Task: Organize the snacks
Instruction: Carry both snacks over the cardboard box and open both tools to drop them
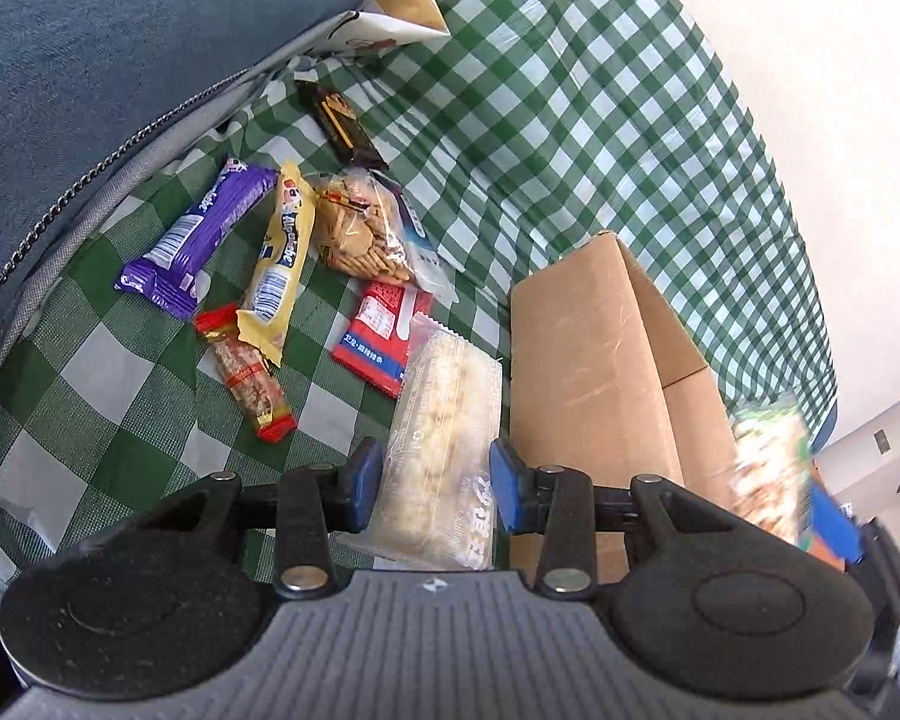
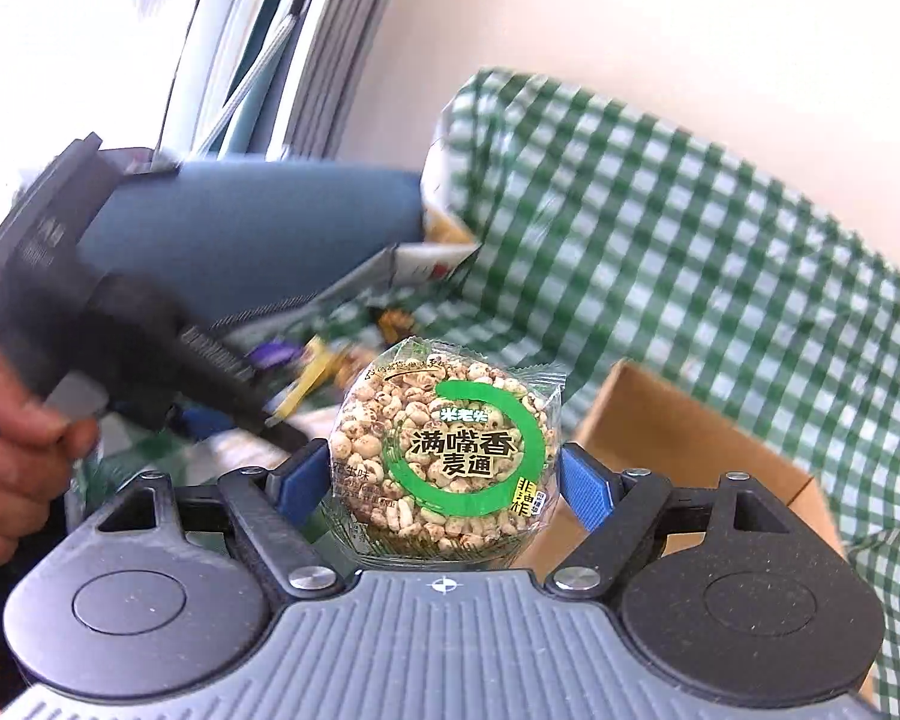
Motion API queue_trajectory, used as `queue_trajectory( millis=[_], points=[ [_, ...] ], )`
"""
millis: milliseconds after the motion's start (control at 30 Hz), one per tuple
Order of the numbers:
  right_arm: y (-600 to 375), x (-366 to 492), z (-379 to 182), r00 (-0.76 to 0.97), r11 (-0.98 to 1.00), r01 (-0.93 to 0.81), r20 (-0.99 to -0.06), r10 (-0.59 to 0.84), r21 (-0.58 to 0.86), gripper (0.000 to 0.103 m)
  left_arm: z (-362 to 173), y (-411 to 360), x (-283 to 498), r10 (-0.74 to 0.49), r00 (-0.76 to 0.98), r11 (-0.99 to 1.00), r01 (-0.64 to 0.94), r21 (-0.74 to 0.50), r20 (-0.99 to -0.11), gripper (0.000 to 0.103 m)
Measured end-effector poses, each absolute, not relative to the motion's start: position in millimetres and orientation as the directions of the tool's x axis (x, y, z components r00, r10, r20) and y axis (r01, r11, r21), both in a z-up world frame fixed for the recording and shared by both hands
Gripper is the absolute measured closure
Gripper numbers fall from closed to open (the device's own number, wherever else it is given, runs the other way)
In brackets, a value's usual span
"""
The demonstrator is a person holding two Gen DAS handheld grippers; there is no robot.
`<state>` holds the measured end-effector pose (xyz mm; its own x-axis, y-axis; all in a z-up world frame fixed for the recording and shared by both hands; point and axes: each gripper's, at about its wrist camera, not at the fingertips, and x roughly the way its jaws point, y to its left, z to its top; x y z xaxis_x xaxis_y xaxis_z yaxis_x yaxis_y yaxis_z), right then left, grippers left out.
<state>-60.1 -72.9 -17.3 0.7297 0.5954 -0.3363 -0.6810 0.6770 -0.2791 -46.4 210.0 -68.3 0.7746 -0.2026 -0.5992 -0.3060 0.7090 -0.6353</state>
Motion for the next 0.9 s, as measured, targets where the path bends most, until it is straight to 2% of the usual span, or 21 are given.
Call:
queue_trajectory(
  millis=[200,367,633,900],
  points=[
    [-115.0,-28.8,-31.1,0.781,0.797,-0.595,-0.311,0.542,-0.104,0.021,-63.3,203.0,-46.8,-0.183,0.784,0.746,-0.282,-0.603,-0.594,0.06],
    [-132.1,-16.1,-30.4,0.798,0.822,-0.567,-0.283,0.532,-0.054,0.021,-54.0,191.6,-47.0,-0.188,0.802,0.782,-0.227,-0.58,-0.567,0.06],
    [-160.9,20.1,-31.3,0.817,0.862,-0.496,-0.278,0.505,0.109,0.021,-36.4,165.5,-43.6,-0.241,0.815,0.736,-0.2,-0.647,-0.527,0.06],
    [-188.2,40.6,-34.2,0.838,0.875,-0.419,-0.268,0.475,0.241,0.021,0.5,127.4,-3.9,-0.311,0.828,0.677,-0.152,-0.72,-0.467,0.06]
  ],
)
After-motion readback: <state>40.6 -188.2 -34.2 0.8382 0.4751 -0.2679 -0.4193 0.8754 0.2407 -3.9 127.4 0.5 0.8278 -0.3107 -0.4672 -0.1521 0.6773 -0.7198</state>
